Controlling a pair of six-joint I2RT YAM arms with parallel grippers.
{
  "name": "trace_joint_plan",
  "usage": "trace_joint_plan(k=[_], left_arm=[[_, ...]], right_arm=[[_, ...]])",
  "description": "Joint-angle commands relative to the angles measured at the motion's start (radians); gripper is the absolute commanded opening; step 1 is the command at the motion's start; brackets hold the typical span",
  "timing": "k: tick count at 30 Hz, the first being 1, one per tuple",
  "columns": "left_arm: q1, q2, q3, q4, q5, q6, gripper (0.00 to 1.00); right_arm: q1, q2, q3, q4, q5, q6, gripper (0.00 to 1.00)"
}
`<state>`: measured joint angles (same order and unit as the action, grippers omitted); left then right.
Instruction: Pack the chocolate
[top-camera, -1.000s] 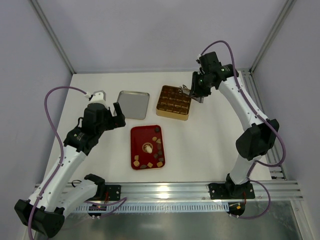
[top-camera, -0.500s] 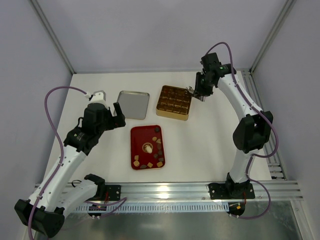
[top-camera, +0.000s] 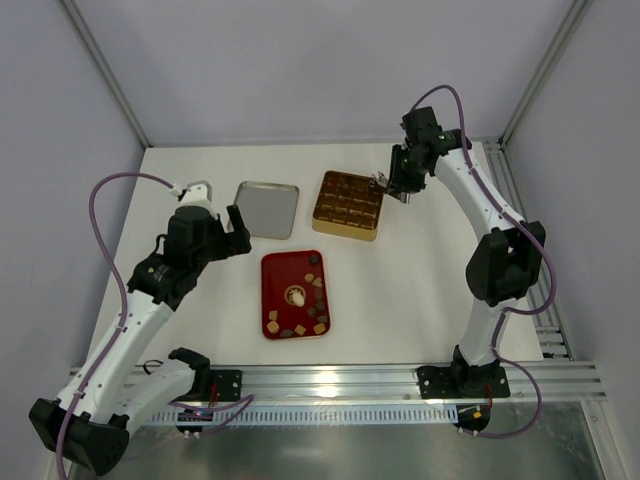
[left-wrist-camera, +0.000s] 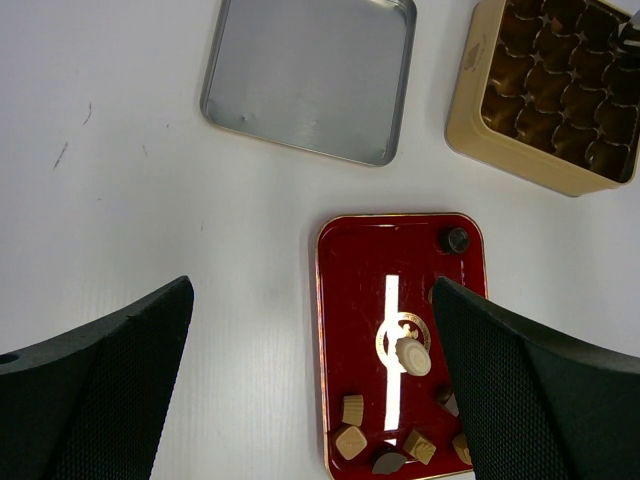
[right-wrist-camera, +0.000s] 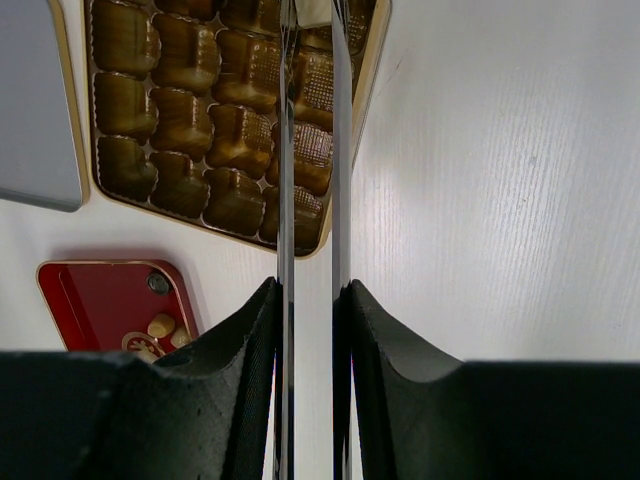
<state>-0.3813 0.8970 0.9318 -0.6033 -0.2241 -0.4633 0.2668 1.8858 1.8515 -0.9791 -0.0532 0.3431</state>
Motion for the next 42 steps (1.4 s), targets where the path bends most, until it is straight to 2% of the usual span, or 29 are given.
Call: trace_joint_plan(k=[1,17,33,37,42], left_arm=[[0.002,0.000,0.021,0.019,-0.004,-0.002,1.00],[0.001,0.002,0.021,0.020,-0.007,-0.001,1.00],[0.002,0.002,0.021,0.020,-0.006,-0.001,1.00],[0.002,0.002,0.021,0.019,-0.006,-0.003,1.00],[0.002,0.000,0.021,0.019,-0.004,-0.002,1.00]], right_arm=[[-0.003,-0.008,-0.011,0.040,0.012,0.004,0.33],[-0.003,-0.027,-0.046,0.054,0.009,0.005,0.41],[-0.003,-0.085,0.012,0.027,0.009,0.010,0.41],[0.012,-0.122,0.022,0.010,0.001,0.008,0.41],[0.087,-0.201,-0.030,-0.001,0.009,0.007,0.41]])
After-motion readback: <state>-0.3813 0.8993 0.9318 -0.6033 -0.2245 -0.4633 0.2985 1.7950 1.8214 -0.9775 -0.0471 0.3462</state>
